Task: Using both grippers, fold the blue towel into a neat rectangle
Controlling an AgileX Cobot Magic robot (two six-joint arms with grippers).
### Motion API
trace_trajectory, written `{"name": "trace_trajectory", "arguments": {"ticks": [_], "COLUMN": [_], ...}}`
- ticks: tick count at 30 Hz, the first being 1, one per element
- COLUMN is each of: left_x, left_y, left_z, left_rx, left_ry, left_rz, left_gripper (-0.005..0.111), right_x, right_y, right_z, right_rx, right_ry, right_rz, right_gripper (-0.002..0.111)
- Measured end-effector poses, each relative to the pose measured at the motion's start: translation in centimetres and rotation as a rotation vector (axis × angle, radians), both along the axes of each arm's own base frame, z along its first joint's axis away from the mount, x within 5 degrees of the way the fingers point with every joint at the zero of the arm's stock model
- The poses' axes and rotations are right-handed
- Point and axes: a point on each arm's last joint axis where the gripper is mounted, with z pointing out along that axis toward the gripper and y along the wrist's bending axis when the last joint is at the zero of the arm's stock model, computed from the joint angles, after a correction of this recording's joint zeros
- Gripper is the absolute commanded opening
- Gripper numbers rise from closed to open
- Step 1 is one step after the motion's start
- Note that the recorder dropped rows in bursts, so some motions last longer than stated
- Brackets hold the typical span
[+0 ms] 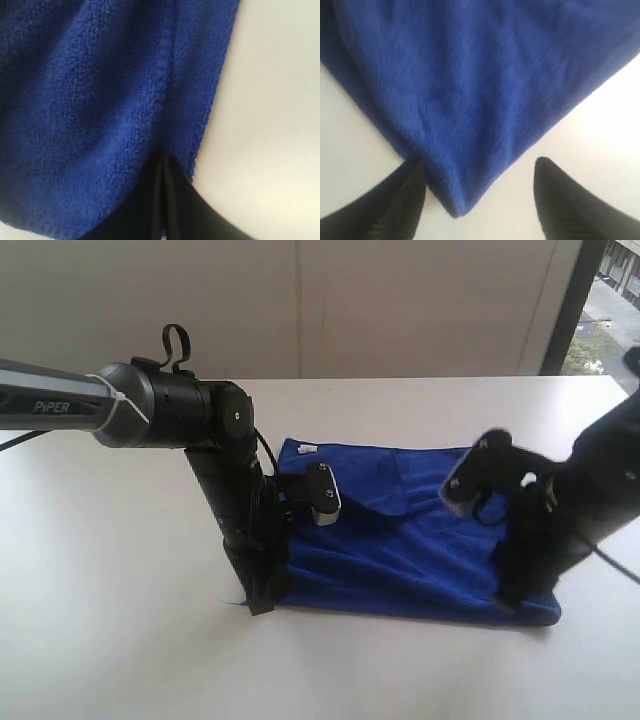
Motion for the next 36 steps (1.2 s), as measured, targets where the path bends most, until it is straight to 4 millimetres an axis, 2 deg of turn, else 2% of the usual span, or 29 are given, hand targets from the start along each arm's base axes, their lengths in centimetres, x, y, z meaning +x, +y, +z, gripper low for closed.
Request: {"name": "trace_trajectory", "arguments": {"ticks": [1, 4, 6, 10, 13, 15, 21, 25, 30, 33, 36], "left_x": [0.0, 0.0, 0.0, 0.0, 0.0, 0.0, 0.0, 0.0, 0.0, 0.0, -0.2], "left_y": [0.0, 0.0, 0.0, 0.0, 0.0, 0.0, 0.0, 0.0, 0.1, 0.2, 0.4], "left_z": [0.0, 0.0, 0.0, 0.0, 0.0, 0.0, 0.0, 0.0, 0.2, 1.6, 4.2], "left_rx": [0.000, 0.000, 0.000, 0.000, 0.000, -0.001, -0.002, -0.002, 0.001, -0.016, -0.052], "left_ry": [0.000, 0.000, 0.000, 0.000, 0.000, 0.001, 0.000, 0.000, -0.011, -0.056, -0.121], "left_rz": [0.000, 0.000, 0.000, 0.000, 0.000, 0.001, 0.001, 0.001, -0.003, -0.007, -0.008], "left_gripper": [0.000, 0.000, 0.000, 0.000, 0.000, 0.000, 0.000, 0.000, 0.000, 0.000, 0.000], "right_x": [0.1, 0.6, 1.4, 4.4, 7.5, 9.7, 14.1, 15.0, 15.4, 15.6, 15.8], "right_y": [0.2, 0.6, 0.4, -1.2, -3.0, -3.7, -3.5, -3.2, -3.1, -3.1, -3.1], "right_z": [1.2, 5.3, 7.5, 9.3, 8.3, 7.0, 2.2, -0.7, -2.4, -3.1, -3.8], "right_rx": [0.029, 0.125, 0.162, 0.141, 0.119, 0.157, 0.303, 0.323, 0.323, 0.323, 0.321], "right_ry": [-0.049, -0.223, -0.293, -0.258, -0.118, 0.002, 0.233, 0.308, 0.343, 0.347, 0.348], "right_rz": [-0.016, -0.073, -0.123, -0.245, -0.322, -0.330, -0.281, -0.270, -0.266, -0.265, -0.264], "right_gripper": [0.040, 0.000, 0.000, 0.000, 0.000, 0.000, 0.000, 0.000, 0.000, 0.000, 0.000]}}
